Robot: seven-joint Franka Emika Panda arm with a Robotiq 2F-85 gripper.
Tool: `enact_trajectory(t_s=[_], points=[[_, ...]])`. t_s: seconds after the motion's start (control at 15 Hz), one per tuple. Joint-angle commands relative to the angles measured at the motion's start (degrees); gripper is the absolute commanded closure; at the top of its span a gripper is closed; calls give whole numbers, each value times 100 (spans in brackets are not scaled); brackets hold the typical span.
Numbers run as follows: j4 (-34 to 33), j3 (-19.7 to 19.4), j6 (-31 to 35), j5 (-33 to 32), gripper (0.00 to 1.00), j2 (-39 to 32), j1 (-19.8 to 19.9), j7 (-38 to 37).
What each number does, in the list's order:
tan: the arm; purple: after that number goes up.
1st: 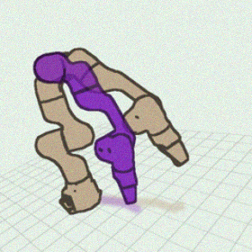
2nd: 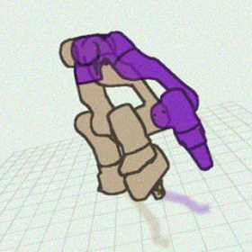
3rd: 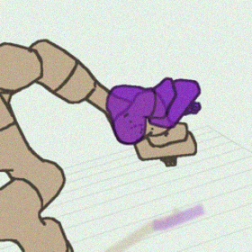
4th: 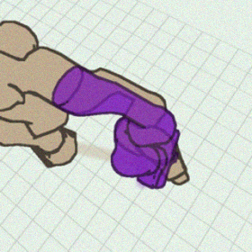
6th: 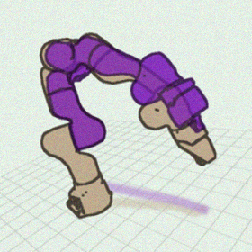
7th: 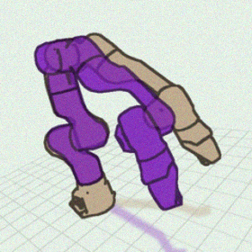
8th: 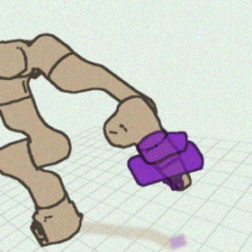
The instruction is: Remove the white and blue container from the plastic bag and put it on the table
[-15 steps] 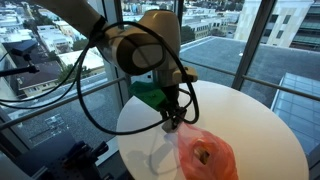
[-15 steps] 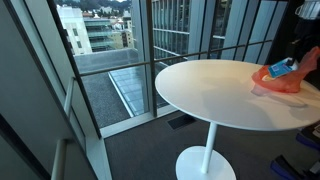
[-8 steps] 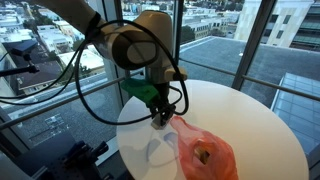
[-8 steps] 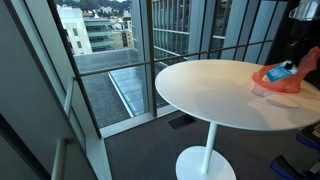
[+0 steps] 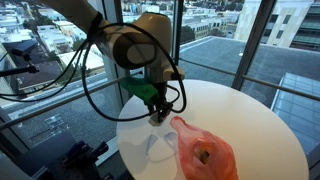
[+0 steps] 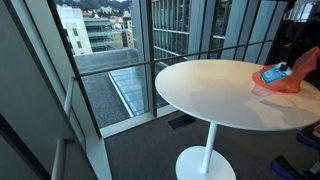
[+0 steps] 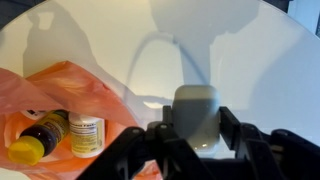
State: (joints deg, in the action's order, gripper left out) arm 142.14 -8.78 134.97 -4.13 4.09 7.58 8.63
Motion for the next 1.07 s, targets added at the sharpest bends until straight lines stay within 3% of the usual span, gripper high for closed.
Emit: enact_trajectory(t_s=[0.0, 0.07, 0.67, 1.0], points=[[-5, 16, -10, 2, 51, 2, 15, -1], [-5, 17, -10, 2, 76, 2, 15, -1], [-755, 218, -309, 73, 76, -614, -162, 33], [-1587, 371, -1175, 279, 76, -1312, -228, 112]])
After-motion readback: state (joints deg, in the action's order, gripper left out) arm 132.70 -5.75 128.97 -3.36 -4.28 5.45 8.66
